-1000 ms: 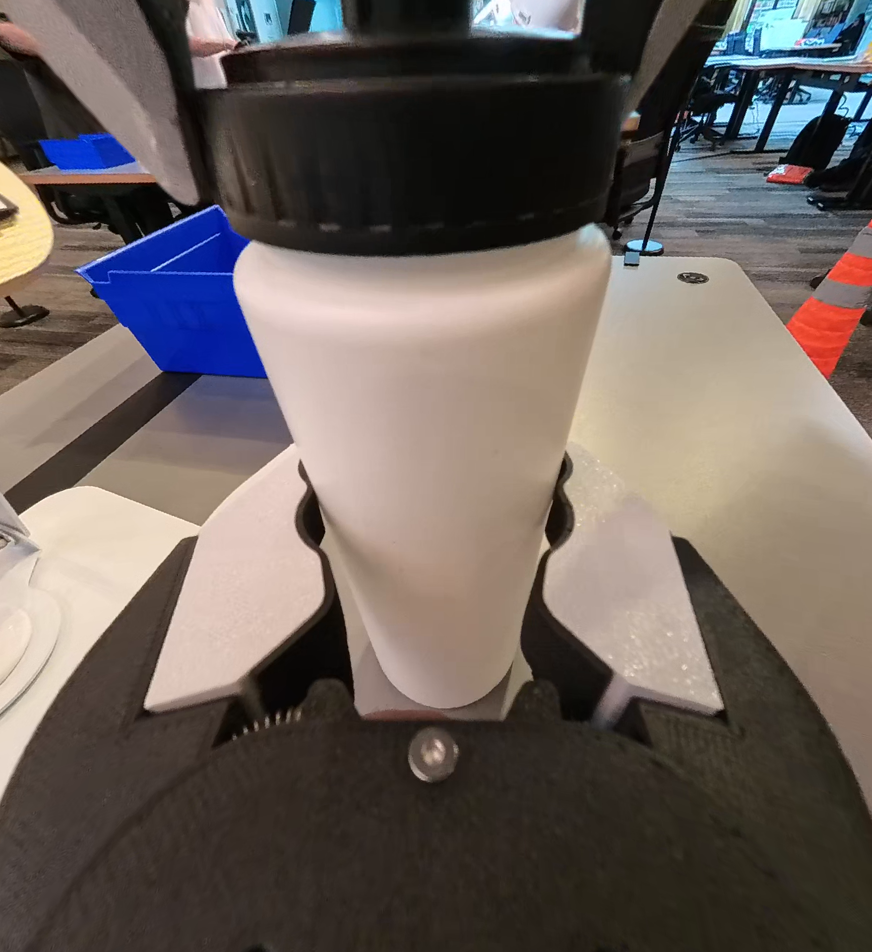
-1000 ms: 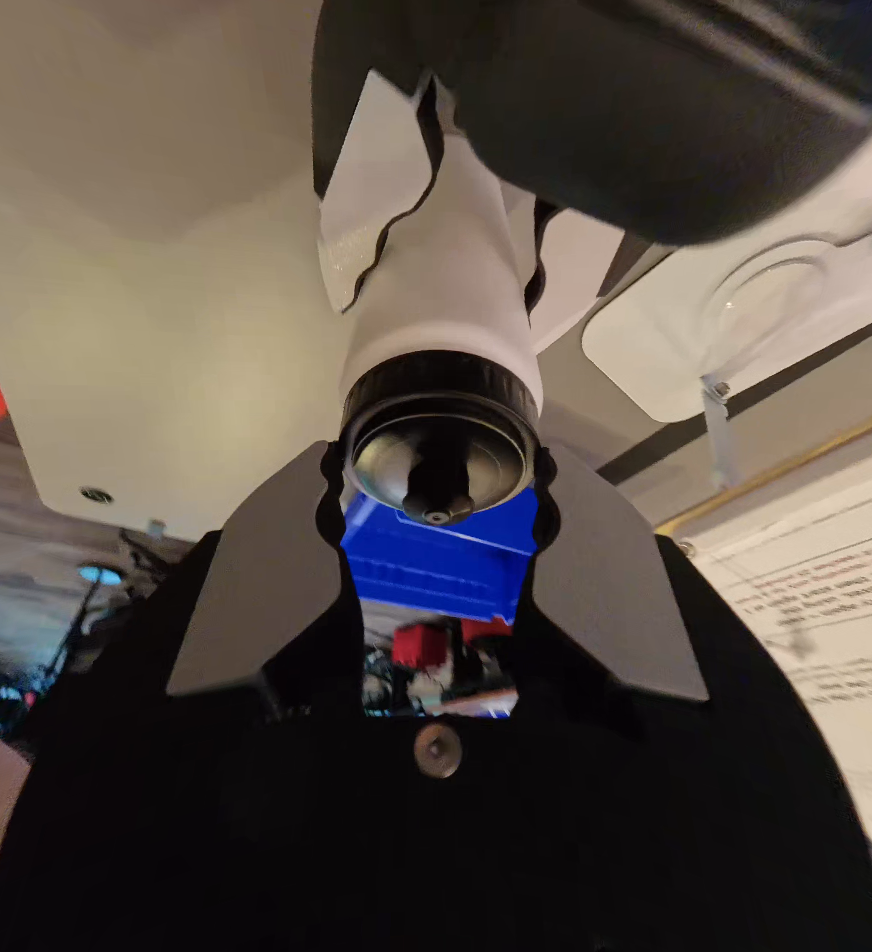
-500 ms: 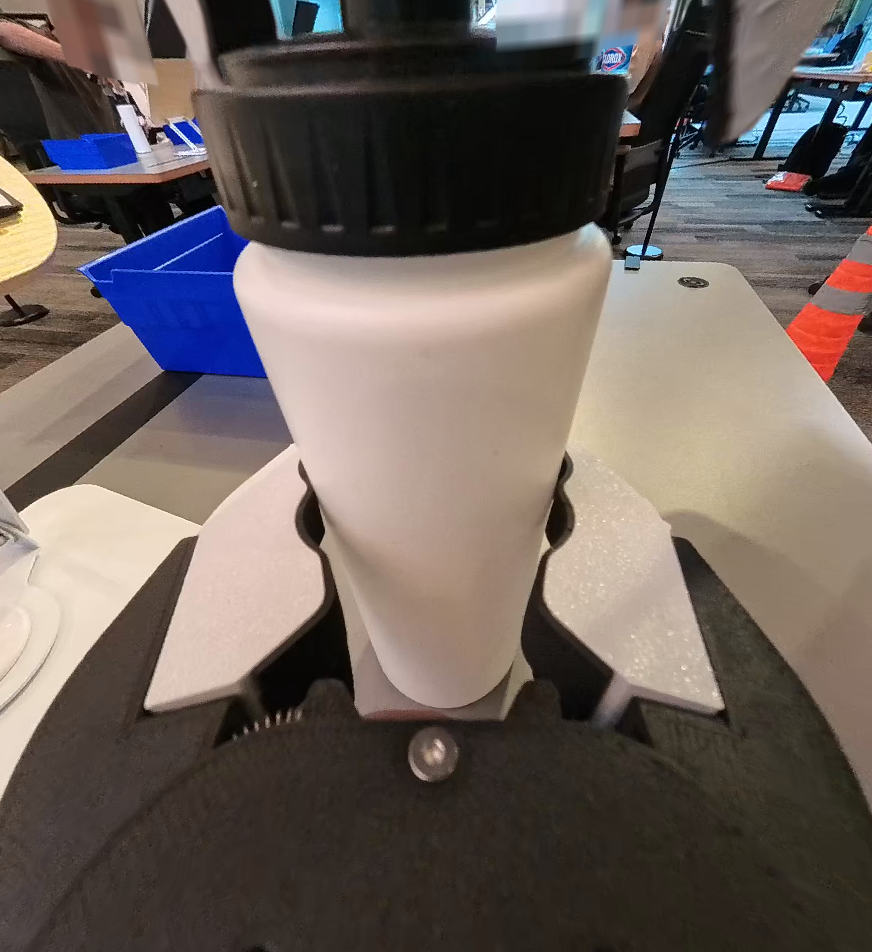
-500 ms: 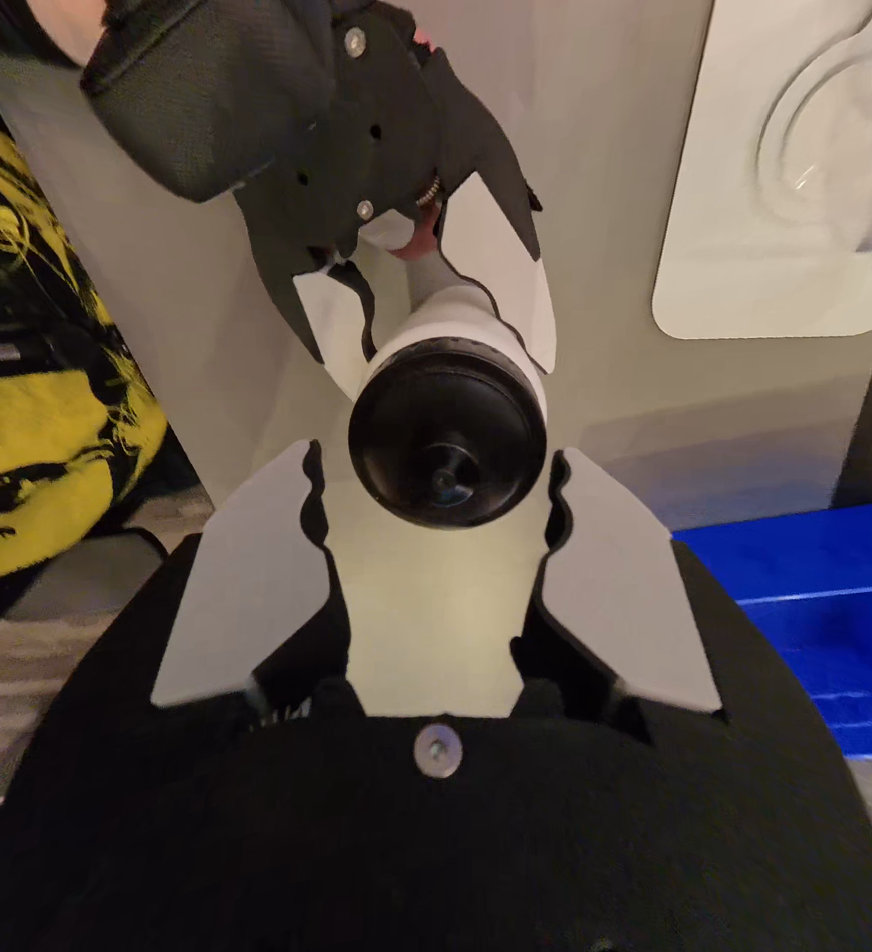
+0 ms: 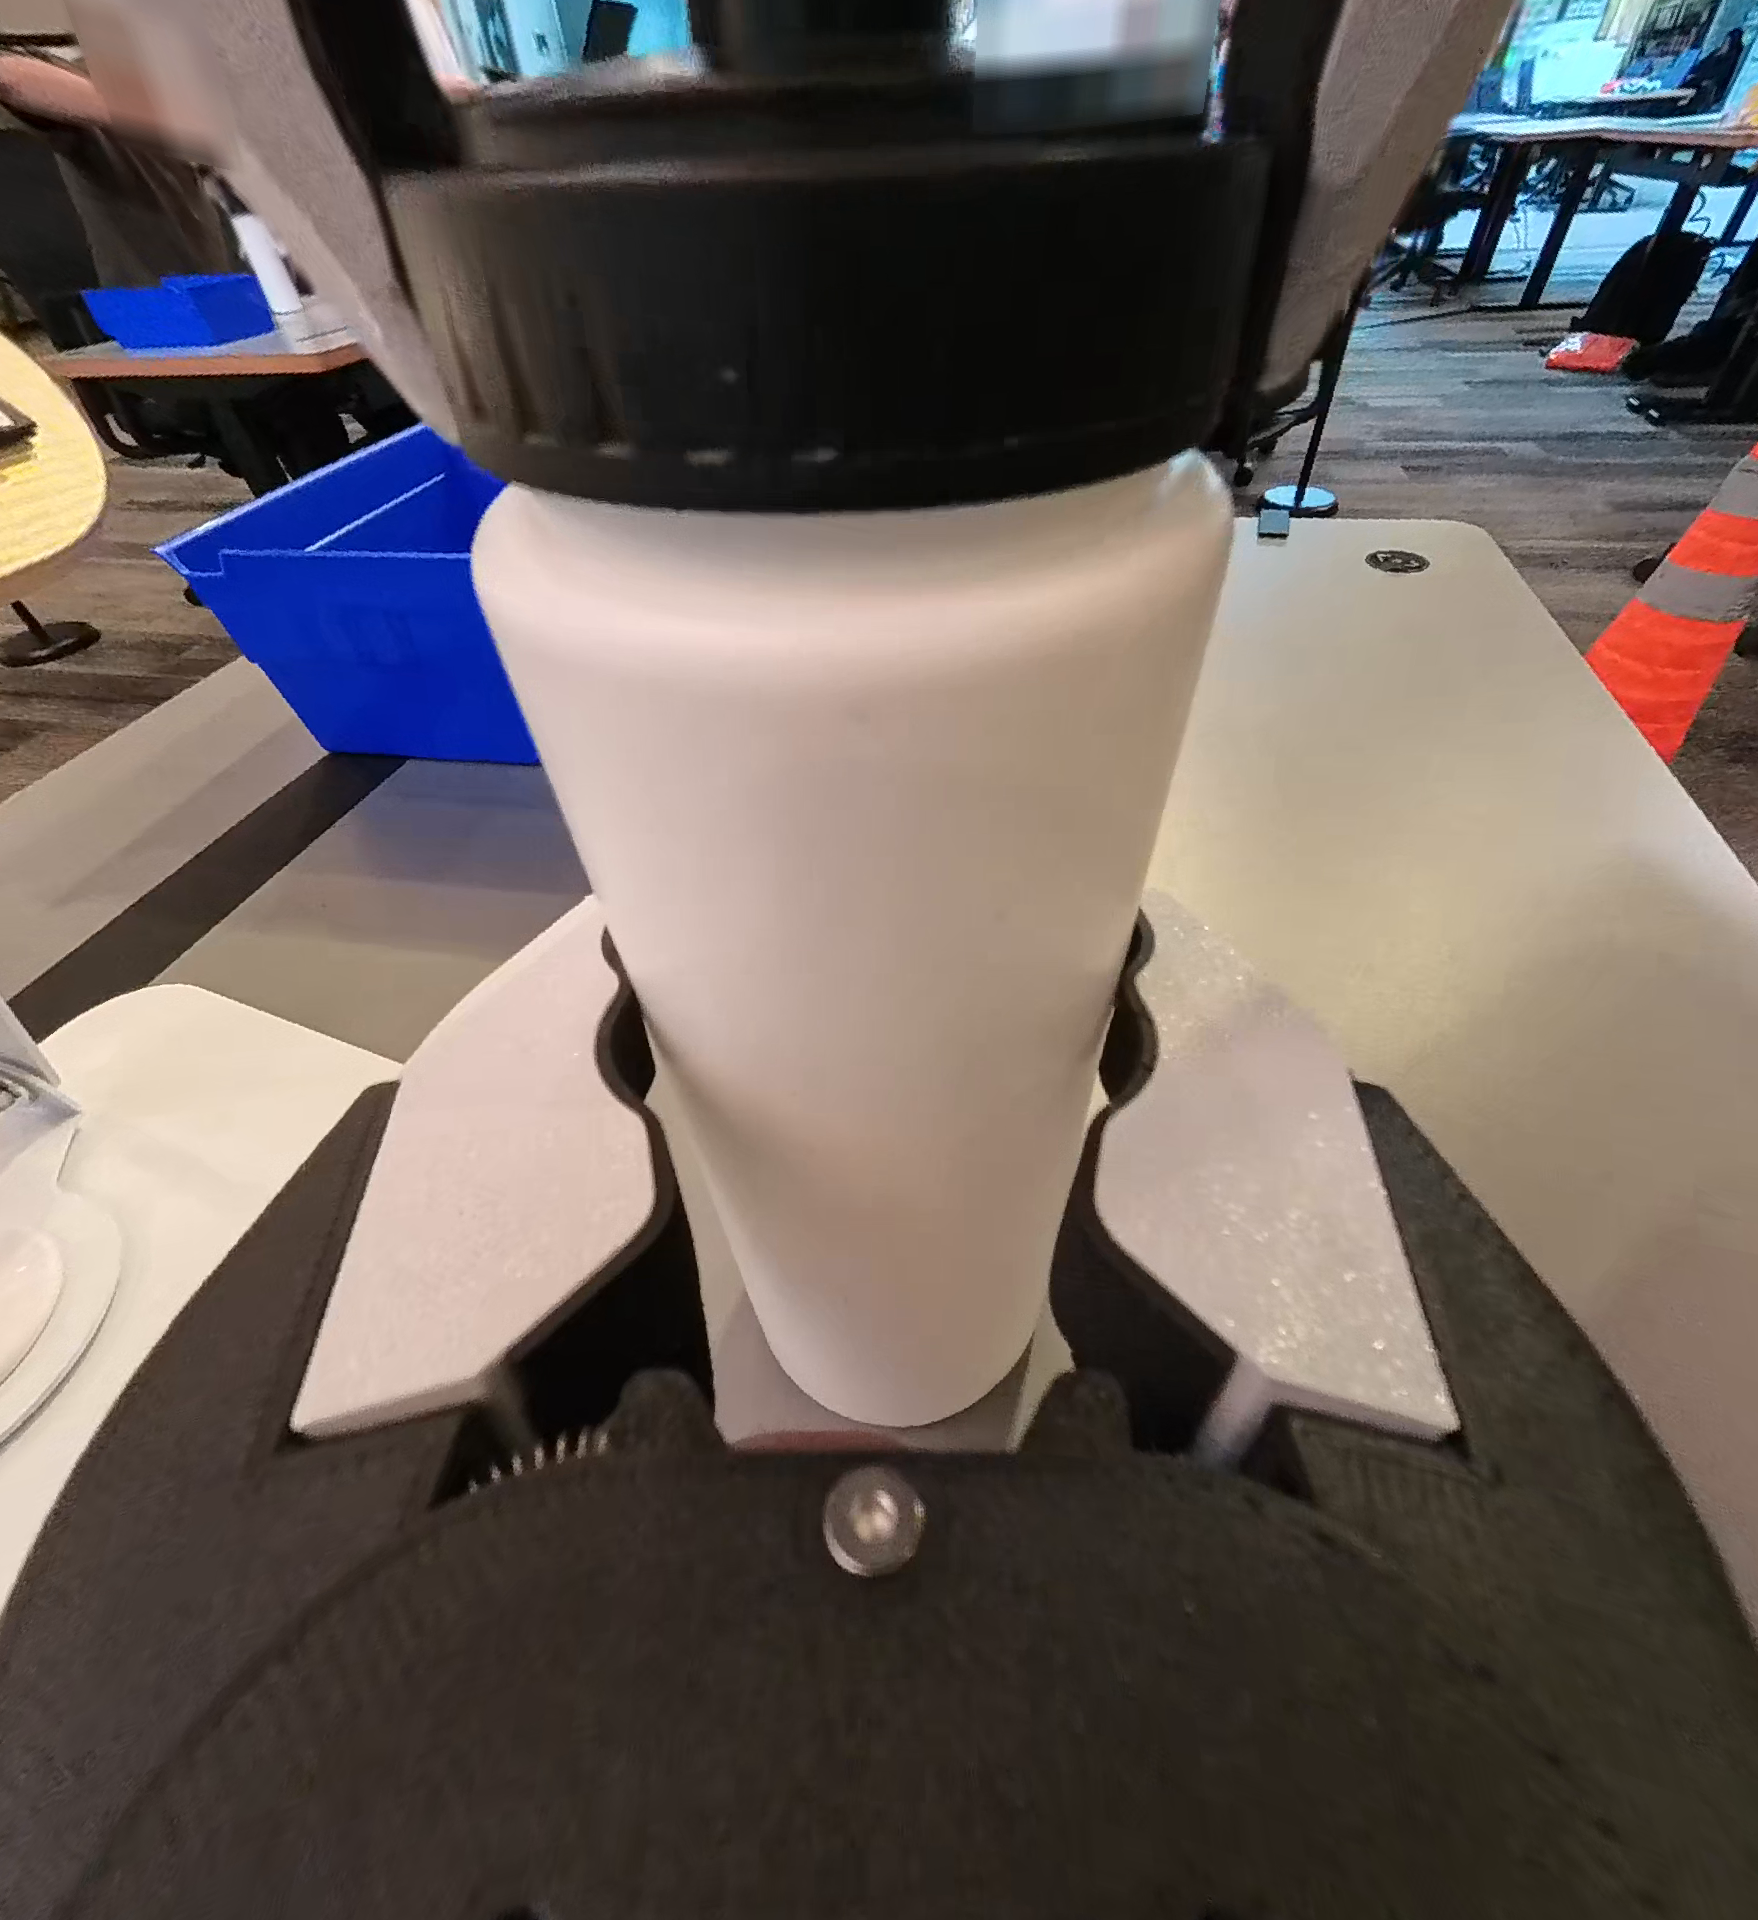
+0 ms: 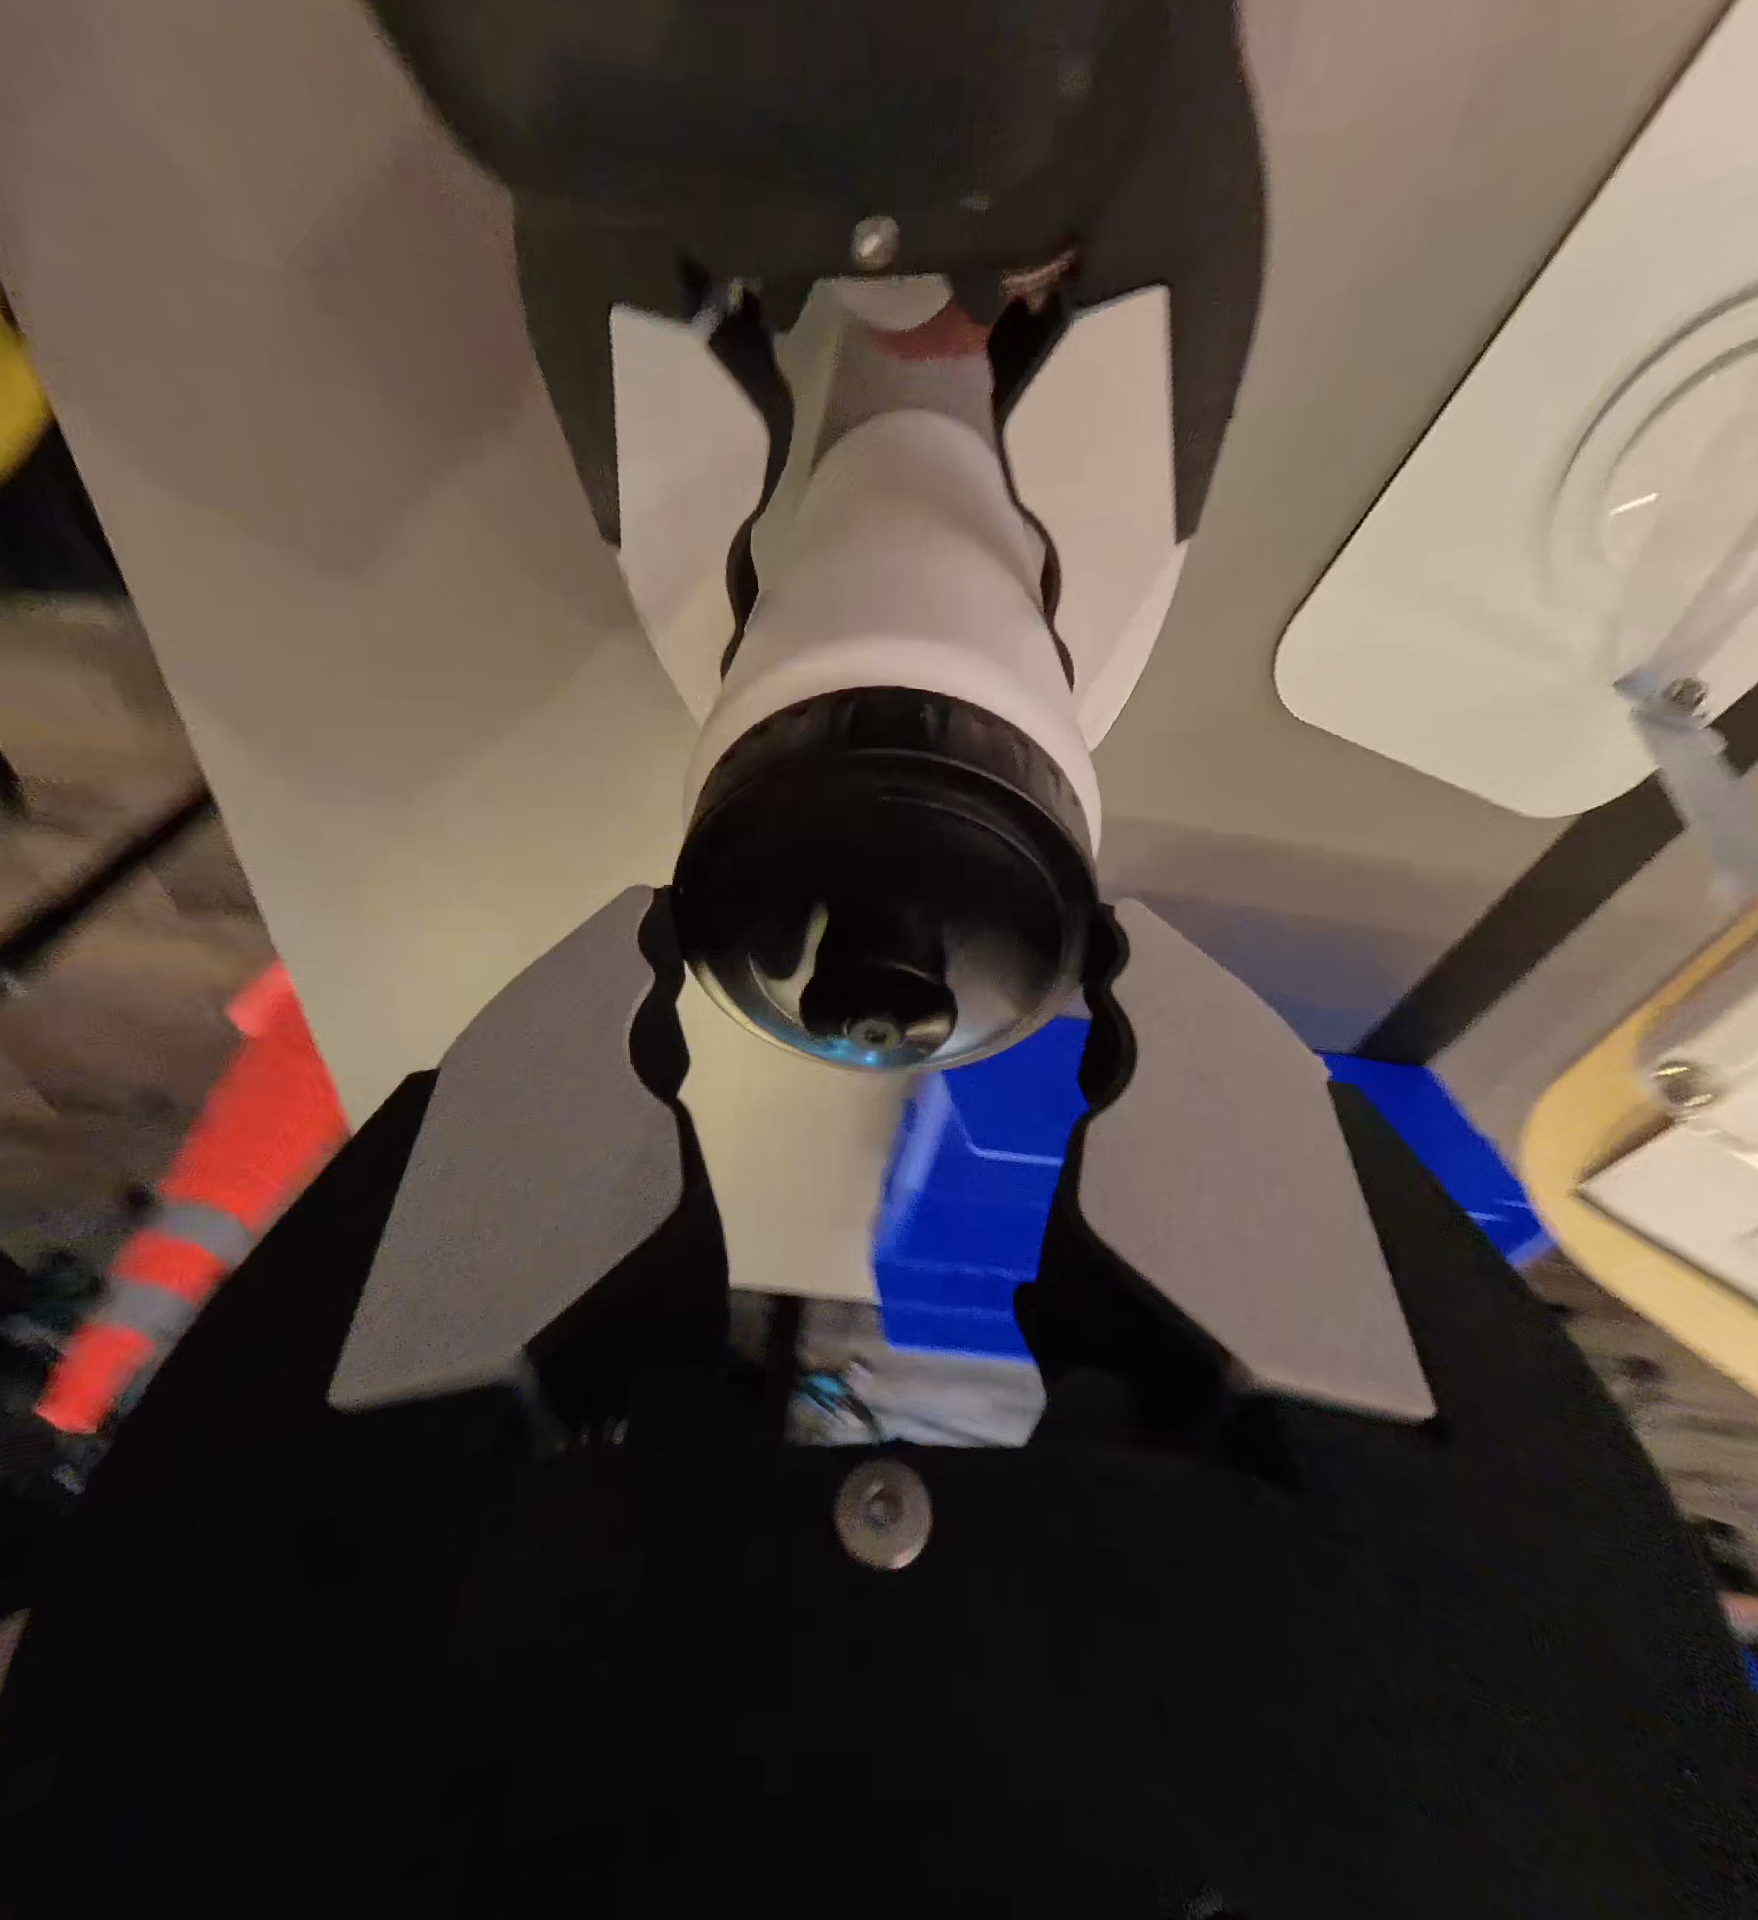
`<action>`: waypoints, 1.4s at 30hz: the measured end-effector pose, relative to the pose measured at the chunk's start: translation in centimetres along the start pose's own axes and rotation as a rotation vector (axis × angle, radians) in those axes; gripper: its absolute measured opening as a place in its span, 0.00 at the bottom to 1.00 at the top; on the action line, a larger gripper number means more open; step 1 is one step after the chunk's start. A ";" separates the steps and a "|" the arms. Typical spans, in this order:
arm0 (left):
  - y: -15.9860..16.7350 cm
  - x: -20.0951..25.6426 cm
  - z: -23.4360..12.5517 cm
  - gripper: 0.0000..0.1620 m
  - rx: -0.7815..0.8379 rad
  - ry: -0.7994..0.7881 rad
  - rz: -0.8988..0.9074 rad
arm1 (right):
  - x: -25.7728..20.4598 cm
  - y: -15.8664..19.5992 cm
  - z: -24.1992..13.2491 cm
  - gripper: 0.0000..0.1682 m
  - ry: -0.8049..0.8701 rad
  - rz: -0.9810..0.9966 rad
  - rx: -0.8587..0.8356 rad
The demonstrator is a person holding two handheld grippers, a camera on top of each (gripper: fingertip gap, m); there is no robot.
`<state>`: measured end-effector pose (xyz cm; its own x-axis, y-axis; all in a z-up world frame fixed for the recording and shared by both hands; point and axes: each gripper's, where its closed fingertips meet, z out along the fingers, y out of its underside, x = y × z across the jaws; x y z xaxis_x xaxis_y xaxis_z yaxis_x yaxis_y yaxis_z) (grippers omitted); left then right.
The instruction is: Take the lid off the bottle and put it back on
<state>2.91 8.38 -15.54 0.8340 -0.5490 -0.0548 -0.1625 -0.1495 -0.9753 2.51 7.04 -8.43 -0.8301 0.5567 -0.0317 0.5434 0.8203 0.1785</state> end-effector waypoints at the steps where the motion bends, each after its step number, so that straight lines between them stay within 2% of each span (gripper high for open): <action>1: 0.0 0.0 0.0 0.53 0.001 0.001 0.002 | 0.1 0.1 0.0 0.44 0.022 -0.078 -0.049; 5: 0.0 -0.1 0.0 0.53 0.004 0.003 -0.008 | 0.6 0.5 -0.2 0.44 0.074 -0.262 -0.204; 9: 0.0 -0.1 0.0 0.53 0.005 0.004 -0.010 | 0.7 0.4 -0.1 0.45 0.078 -0.215 -0.229; 10: 0.0 -0.1 0.0 0.53 0.005 0.004 -0.011 | 0.6 0.2 0.0 0.47 0.067 -0.160 -0.204; 11: 0.0 -0.1 0.0 0.53 0.005 0.004 -0.011 | 0.5 0.0 0.1 0.56 0.051 -0.096 -0.170; 14: 0.0 -0.1 0.0 0.53 0.006 0.002 -0.012 | 0.7 -0.5 -0.3 0.58 0.052 0.074 -0.025; 20: 0.0 -0.1 0.1 0.53 0.008 0.001 -0.012 | 0.0 -1.5 -1.0 0.47 -0.071 0.425 0.293; 23: 0.0 0.0 0.2 0.53 0.008 0.002 -0.011 | 0.0 -1.1 -0.3 0.46 -0.073 0.473 0.295; 28: 0.0 0.0 0.1 0.53 0.006 0.000 -0.011 | 0.1 -1.0 0.2 0.45 -0.048 0.412 0.266; 32: 0.0 0.0 0.1 0.53 0.006 0.003 -0.011 | 0.1 -0.8 0.2 0.45 -0.033 0.261 0.203; 40: 0.0 0.1 0.1 0.53 0.006 0.007 -0.004 | 0.3 0.1 0.1 0.45 0.077 -0.224 -0.126; 42: 0.0 0.1 0.2 0.53 0.004 0.005 -0.005 | 0.5 0.3 0.1 0.46 0.101 -0.278 -0.190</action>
<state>3.08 8.48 -15.55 0.8321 -0.5525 -0.0493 -0.1564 -0.1485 -0.9765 2.31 7.56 -8.46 -0.9564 0.2919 -0.0091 0.2696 0.8944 0.3569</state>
